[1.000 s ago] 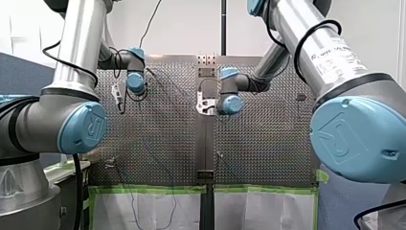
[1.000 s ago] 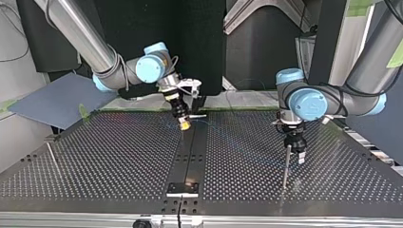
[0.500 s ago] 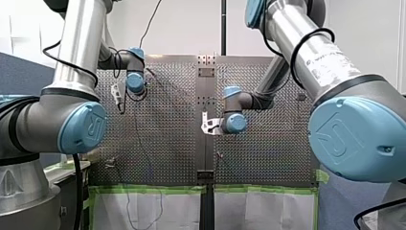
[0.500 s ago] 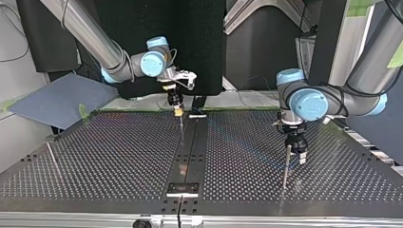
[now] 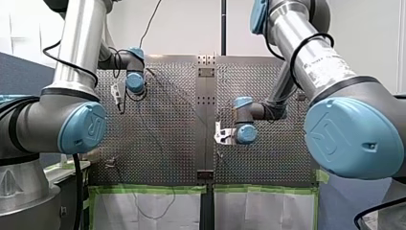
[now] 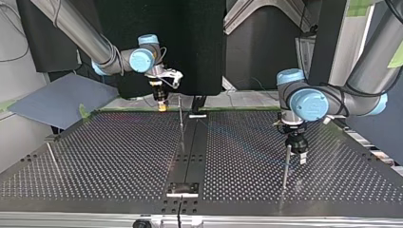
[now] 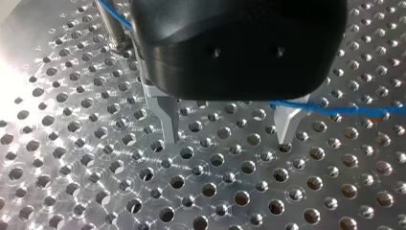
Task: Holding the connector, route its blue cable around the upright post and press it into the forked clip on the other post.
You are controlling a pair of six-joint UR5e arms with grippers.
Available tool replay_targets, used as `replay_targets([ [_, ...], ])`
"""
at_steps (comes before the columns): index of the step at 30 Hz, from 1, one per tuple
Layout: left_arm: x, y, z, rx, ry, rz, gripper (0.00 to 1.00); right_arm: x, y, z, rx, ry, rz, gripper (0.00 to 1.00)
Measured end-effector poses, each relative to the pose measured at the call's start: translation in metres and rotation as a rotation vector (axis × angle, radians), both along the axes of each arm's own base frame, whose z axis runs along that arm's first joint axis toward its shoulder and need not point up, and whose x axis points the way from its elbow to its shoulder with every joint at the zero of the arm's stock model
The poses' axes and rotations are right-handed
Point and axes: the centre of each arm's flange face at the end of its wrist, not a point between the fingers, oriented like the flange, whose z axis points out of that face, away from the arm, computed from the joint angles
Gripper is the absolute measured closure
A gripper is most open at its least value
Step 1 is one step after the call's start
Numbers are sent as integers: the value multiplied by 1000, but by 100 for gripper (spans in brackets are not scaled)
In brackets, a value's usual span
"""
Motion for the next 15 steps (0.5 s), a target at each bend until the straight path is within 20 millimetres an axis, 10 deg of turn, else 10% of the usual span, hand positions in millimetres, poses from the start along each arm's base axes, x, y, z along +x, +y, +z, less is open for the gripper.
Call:
replay_targets([
  [15,0,0,0,0,1,0,0,-62,-8,-49,21,13,-124,100],
])
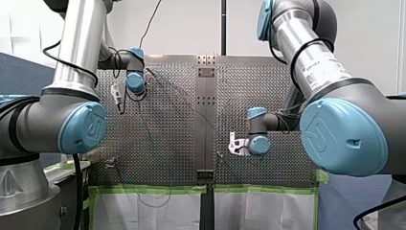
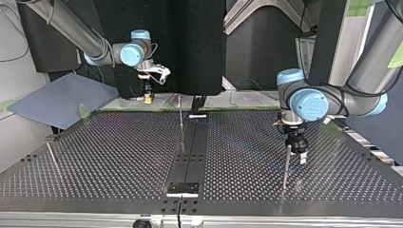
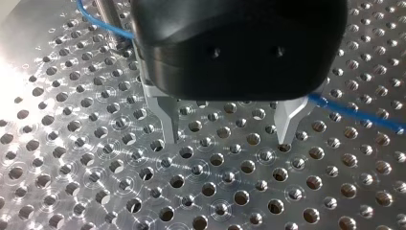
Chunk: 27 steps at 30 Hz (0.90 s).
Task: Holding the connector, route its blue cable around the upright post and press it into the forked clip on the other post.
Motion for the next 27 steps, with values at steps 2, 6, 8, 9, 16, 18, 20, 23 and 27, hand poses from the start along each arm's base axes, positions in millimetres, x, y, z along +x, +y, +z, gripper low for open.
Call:
replay_targets([
  [2,0,0,0,0,0,0,0,-3,0,-9,4,3,-9,100],
  [6,0,0,0,0,1,0,0,-8,0,-30,16,9,-26,100],
  [8,0,0,0,0,1,0,0,-10,0,-39,21,10,-31,100],
  [9,0,0,0,0,1,0,0,-11,1,-44,24,11,-34,100],
  [16,0,0,0,0,1,0,0,-17,3,-79,35,14,-43,100],
  [18,0,0,0,0,1,0,0,-18,4,-88,36,13,-43,100],
  [20,0,0,0,0,1,0,0,-19,4,-95,36,11,-42,100],
  [23,0,0,0,0,0,0,0,-20,5,-107,33,9,-42,100],
  [27,0,1,0,0,-1,2,0,-21,8,-128,41,15,-42,100],
])
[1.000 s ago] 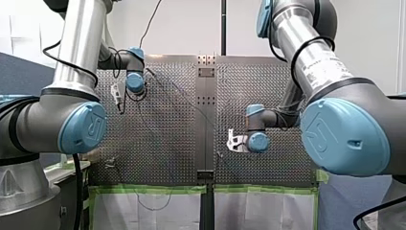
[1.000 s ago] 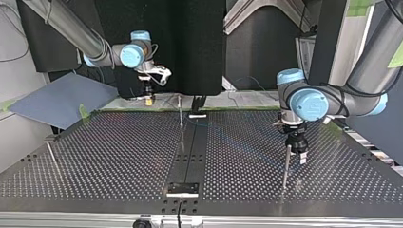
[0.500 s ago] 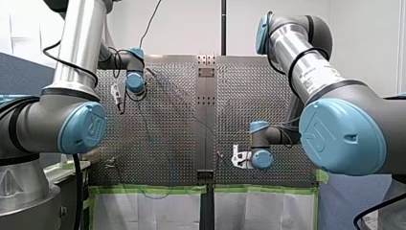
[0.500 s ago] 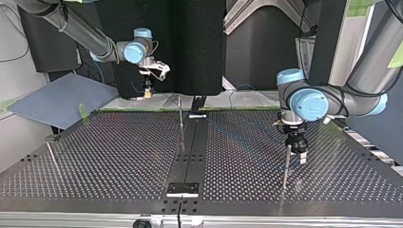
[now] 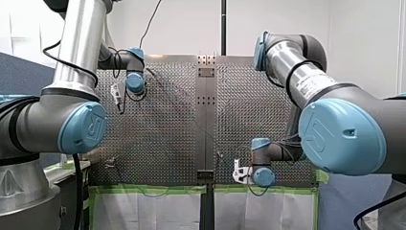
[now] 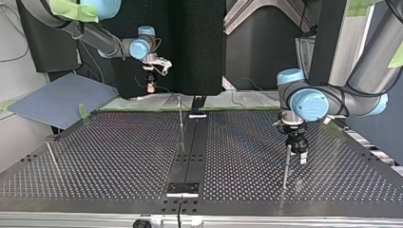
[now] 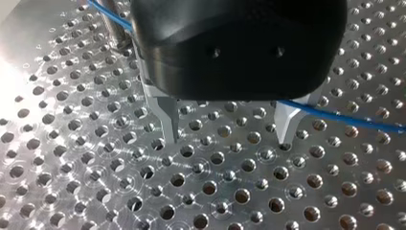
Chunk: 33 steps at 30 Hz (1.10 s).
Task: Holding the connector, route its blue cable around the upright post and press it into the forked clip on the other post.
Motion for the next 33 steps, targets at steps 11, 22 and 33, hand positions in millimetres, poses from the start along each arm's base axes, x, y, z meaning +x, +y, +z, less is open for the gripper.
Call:
replay_targets([
  [11,0,2,0,0,0,4,0,-10,21,-54,65,34,2,100],
  [22,0,3,0,0,0,4,0,-12,20,-57,51,50,-8,100],
  [33,1,5,0,-3,2,8,0,1,8,-9,21,50,-15,100],
])
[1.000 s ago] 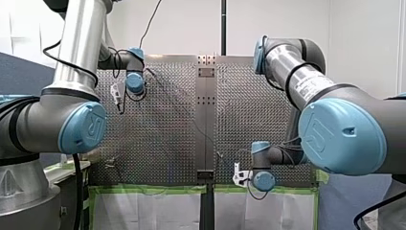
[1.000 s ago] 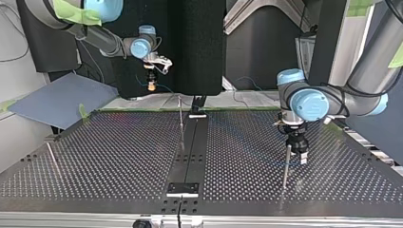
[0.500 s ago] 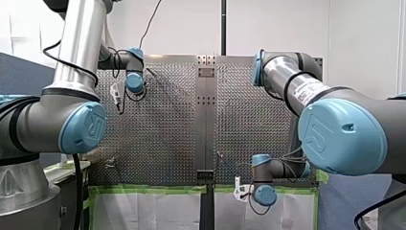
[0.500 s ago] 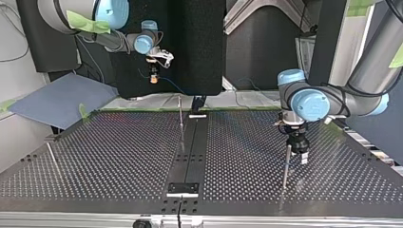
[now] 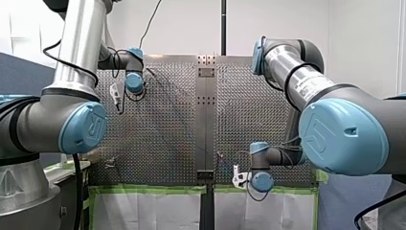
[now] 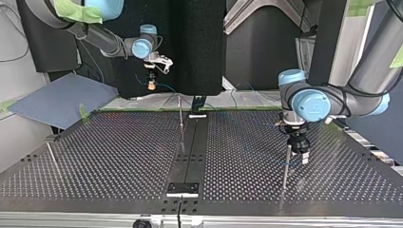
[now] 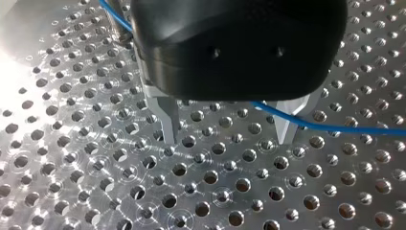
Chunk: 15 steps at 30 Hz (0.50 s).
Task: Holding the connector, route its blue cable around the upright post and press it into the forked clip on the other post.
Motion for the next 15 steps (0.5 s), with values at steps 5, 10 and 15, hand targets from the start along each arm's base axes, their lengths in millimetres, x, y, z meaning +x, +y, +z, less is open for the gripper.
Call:
replay_targets([
  [5,0,0,0,-2,1,1,0,0,5,8,-7,-1,-1,100],
  [10,0,1,0,-2,3,1,0,-1,14,6,-3,6,4,100],
  [15,-1,1,-1,-3,9,2,0,6,22,4,2,11,34,100],
])
